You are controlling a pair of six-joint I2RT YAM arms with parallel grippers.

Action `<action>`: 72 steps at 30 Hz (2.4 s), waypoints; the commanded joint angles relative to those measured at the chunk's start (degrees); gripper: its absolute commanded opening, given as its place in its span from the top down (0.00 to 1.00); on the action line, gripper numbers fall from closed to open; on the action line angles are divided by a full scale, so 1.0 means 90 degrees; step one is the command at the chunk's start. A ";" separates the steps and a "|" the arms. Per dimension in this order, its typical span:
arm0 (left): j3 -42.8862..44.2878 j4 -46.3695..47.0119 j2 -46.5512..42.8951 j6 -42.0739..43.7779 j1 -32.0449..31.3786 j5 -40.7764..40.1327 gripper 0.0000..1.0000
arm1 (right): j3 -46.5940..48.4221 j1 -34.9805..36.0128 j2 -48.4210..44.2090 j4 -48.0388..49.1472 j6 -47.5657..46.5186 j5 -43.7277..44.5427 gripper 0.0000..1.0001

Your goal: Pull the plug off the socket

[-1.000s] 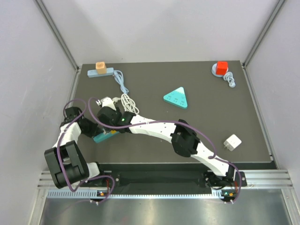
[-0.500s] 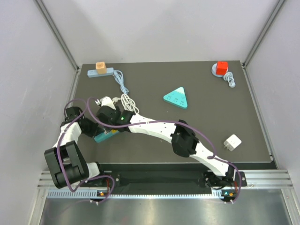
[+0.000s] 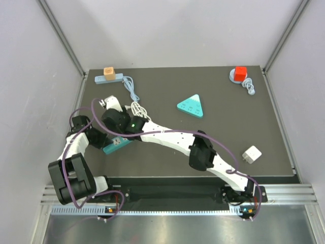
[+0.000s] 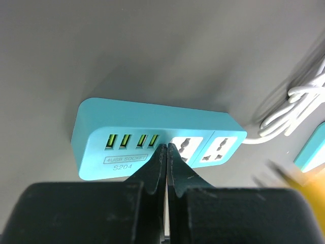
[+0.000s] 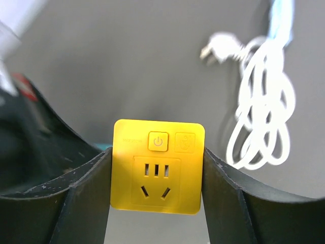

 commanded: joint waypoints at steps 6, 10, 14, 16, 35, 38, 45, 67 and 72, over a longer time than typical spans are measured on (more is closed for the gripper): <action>-0.0313 -0.0361 0.0228 0.0321 -0.0001 -0.1072 1.00 | 0.0513 0.0133 -0.1192 0.0658 -0.0306 0.0714 1.00; -0.0304 -0.0341 0.0150 0.0369 -0.0011 -0.0965 1.00 | -0.0079 0.0133 -0.1582 0.0629 -0.0414 0.0899 1.00; -0.0313 -0.0273 -0.0200 0.0438 -0.0001 -0.0819 1.00 | -0.1173 -0.0003 -0.2400 0.0609 -0.0171 0.0540 1.00; -0.0333 -0.0224 -0.0396 0.0467 -0.0001 -0.0751 1.00 | -0.1923 -0.0101 -0.2753 0.0600 -0.0024 0.0237 1.00; -0.0665 0.0498 -0.1755 0.0750 -0.0099 0.0548 1.00 | -0.8215 -0.2630 -0.6573 -0.0329 0.0036 -0.5738 1.00; -0.0684 0.0567 -0.1706 0.0789 -0.0108 0.0685 1.00 | -0.8743 -0.2709 -0.6583 0.0062 0.0035 -0.6677 1.00; -0.0684 0.0586 -0.1754 0.0819 -0.0118 0.0861 1.00 | -0.8998 -0.2738 -0.5881 0.0287 -0.0072 -0.7119 1.00; -0.0704 0.0655 -0.1696 0.0829 -0.0206 0.0959 1.00 | -0.9262 -0.2748 -0.4611 0.1479 -0.0423 -0.8143 0.90; -0.0714 0.0645 -0.1706 0.0829 -0.0216 0.0978 1.00 | -0.9272 -0.2748 -0.4464 0.1449 -0.0579 -0.7900 0.87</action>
